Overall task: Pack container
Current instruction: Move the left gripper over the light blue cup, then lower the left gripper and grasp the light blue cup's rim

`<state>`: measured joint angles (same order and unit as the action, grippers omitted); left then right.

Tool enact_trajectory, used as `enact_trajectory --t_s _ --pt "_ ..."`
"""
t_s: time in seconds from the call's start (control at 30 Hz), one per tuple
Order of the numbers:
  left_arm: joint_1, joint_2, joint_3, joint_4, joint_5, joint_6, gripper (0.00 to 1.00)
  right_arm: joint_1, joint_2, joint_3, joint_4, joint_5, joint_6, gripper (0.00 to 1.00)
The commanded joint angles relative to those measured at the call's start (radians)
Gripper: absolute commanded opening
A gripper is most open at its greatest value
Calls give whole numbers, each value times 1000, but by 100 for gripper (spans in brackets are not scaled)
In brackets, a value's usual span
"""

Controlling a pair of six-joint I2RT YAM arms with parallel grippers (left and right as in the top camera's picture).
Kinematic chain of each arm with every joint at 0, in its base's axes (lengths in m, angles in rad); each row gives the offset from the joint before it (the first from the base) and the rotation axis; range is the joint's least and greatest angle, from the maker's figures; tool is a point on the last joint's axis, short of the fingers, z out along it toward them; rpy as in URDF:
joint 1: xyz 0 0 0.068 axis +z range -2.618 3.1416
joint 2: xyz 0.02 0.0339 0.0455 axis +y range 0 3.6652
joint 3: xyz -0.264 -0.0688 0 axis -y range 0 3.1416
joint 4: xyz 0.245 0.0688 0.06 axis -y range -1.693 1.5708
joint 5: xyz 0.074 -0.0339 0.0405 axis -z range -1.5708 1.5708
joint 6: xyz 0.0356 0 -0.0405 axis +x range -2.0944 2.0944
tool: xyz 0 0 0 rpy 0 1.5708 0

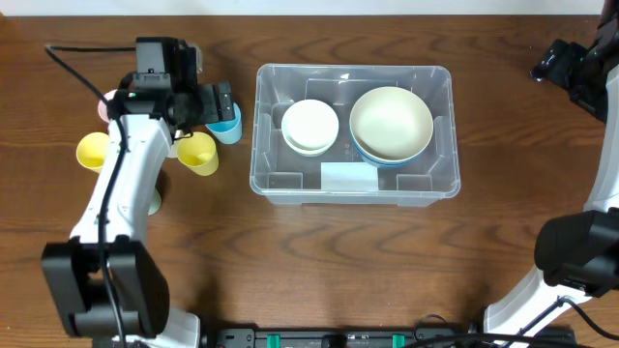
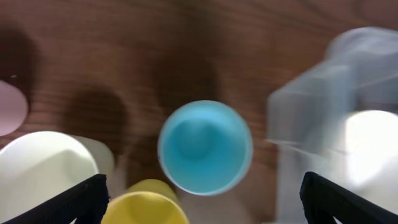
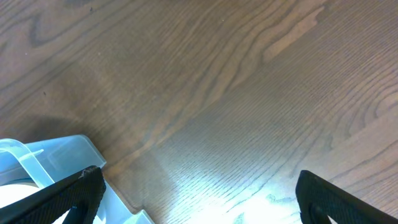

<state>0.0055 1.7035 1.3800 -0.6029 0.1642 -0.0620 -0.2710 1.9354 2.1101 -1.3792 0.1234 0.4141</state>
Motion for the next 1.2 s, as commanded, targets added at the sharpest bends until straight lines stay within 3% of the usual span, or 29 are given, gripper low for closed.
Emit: enact_trajectory --t_s 0.0,0.07,0.37,0.63,0.77,1.17 --pt "5 54 16 0 -72 13 99 -4 6 1 -1 2 16 99" --pt "5 76 16 1 -72 13 100 -4 6 1 -2 2 16 99" --pt "5 157 15 68 -128 24 84 -4 6 1 -1 2 16 99" --pt "5 186 15 97 -128 24 51 -4 6 1 -1 2 16 99" --pt "5 188 15 97 -128 24 40 -4 6 1 -1 2 16 99" --pt "4 188 -4 65 -127 -3 38 -4 6 1 -1 2 16 99"
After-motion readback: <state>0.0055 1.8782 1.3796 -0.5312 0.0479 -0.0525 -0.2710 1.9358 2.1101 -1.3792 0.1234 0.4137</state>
